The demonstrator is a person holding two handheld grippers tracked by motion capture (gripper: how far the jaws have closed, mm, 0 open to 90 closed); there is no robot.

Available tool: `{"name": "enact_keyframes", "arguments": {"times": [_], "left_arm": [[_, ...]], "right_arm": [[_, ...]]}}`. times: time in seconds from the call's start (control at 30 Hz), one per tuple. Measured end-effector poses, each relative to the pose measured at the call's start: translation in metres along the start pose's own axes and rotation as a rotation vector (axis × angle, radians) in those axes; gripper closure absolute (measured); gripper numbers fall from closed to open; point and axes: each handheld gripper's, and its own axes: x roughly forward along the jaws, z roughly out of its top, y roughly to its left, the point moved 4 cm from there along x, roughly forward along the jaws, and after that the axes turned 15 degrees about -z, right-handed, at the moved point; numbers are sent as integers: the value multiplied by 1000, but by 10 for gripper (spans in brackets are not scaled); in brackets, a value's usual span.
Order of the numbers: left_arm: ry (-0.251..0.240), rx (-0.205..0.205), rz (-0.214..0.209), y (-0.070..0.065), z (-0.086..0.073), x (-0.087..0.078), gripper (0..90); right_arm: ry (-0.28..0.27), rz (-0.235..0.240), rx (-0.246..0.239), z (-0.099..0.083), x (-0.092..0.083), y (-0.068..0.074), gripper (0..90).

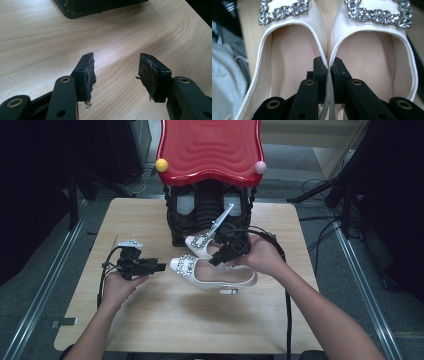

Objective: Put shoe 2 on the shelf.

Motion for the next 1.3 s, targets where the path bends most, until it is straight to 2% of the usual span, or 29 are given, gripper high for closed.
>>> {"name": "enact_keyframes", "arguments": {"times": [0.1, 0.27, 0.4, 0.53, 0.63, 0.77, 0.93, 1.0, 1.1, 1.23, 1.3], "left_arm": [[2, 0, 1, 0, 0, -1, 468], [-4, 4, -1, 0, 0, -1, 467], [-10, 0, -3, 0, 0, -1, 468], [-3, 0, 3, 1, -1, -2, 468], [0, -3, -1, 1, 0, -3, 468], [-20, -2, -3, -1, 1, -3, 465], [-10, -1, 0, 1, 0, -2, 463], [-11, 1, -1, 1, 0, -2, 463], [-4, 6, 0, 0, 0, -1, 463], [0, 8, 4, 0, -1, 1, 462], [8, 14, 0, 0, -1, 2, 461]], "right_arm": [[-7, 30, -28, 16, -17, 5, 856], [-74, 65, -57, 38, -47, 8, 855], [-131, 52, -58, 54, -71, 4, 854], [-189, 31, -21, 68, -94, -6, 854], [-231, 8, 25, 76, -108, -16, 852], [-280, -15, 133, 86, -124, -33, 853], [-331, -44, 292, 98, -142, -56, 850], [-353, -62, 328, 104, -148, -67, 851], [-374, -118, 387, 112, -156, -81, 852], [-414, -117, 507, 120, -164, -100, 851], [-440, -125, 548, 124, -169, -109, 851]]}}
